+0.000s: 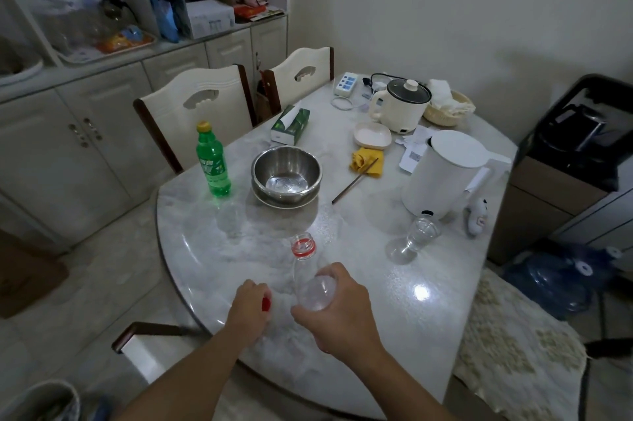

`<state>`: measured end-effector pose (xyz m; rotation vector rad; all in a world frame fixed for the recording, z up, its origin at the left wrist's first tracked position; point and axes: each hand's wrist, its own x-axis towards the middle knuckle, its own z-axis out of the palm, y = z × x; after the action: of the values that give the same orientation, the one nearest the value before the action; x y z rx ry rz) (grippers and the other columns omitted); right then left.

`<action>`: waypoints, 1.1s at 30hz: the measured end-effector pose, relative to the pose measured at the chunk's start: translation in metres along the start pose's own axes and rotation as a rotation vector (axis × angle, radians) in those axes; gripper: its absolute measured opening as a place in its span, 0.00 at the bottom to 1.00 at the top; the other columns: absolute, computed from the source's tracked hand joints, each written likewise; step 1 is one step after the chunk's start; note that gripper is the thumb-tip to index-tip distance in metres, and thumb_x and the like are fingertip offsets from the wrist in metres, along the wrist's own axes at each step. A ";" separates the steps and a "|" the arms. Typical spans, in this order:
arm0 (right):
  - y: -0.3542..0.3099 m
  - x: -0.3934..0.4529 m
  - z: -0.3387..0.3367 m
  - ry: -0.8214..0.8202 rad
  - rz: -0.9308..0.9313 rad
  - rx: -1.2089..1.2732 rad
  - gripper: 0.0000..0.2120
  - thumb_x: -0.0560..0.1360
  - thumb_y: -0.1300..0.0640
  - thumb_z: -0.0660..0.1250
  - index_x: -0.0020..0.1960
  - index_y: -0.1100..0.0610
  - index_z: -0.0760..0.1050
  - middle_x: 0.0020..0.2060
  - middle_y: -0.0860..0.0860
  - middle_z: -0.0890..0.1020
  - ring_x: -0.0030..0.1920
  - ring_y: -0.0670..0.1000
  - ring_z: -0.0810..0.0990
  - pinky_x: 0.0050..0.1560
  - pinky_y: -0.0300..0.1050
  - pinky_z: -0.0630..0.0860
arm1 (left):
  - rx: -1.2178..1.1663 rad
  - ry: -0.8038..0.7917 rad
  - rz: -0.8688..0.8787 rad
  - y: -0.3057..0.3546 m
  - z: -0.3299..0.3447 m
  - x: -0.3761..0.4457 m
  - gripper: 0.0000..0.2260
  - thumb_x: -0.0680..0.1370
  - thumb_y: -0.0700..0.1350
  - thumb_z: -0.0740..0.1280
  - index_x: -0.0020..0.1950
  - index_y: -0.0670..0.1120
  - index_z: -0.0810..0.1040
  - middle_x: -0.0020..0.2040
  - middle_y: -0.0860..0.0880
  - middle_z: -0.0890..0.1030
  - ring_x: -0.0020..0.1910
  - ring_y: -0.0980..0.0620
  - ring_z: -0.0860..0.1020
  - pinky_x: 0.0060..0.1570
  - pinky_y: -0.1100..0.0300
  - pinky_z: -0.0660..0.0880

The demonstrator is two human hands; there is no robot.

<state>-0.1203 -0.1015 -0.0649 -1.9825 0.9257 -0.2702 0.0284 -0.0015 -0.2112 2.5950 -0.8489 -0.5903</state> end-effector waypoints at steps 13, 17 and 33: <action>-0.017 -0.002 -0.017 -0.093 -0.085 0.035 0.25 0.56 0.43 0.76 0.49 0.45 0.73 0.41 0.45 0.82 0.37 0.43 0.83 0.35 0.37 0.81 | -0.064 0.117 0.033 0.020 -0.052 -0.004 0.26 0.73 0.45 0.73 0.70 0.48 0.70 0.69 0.45 0.71 0.65 0.46 0.72 0.62 0.54 0.73; -0.025 0.001 -0.019 -0.174 -0.050 0.100 0.30 0.55 0.43 0.77 0.53 0.40 0.67 0.50 0.44 0.79 0.44 0.47 0.82 0.35 0.34 0.79 | -0.429 0.492 0.044 0.045 -0.107 -0.030 0.07 0.73 0.44 0.75 0.48 0.52 0.81 0.41 0.54 0.84 0.38 0.54 0.82 0.40 0.57 0.79; -0.055 -0.002 -0.027 -0.414 -0.259 0.376 0.22 0.66 0.54 0.80 0.58 0.47 0.80 0.53 0.49 0.87 0.54 0.50 0.86 0.57 0.52 0.83 | -1.175 0.141 0.316 0.074 -0.169 -0.117 0.15 0.65 0.45 0.77 0.52 0.47 0.84 0.52 0.45 0.86 0.54 0.48 0.84 0.45 0.61 0.81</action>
<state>-0.1085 -0.1003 -0.0048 -1.7123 0.3250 -0.1535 -0.0108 0.0470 -0.0023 1.3885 -0.5676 -0.5550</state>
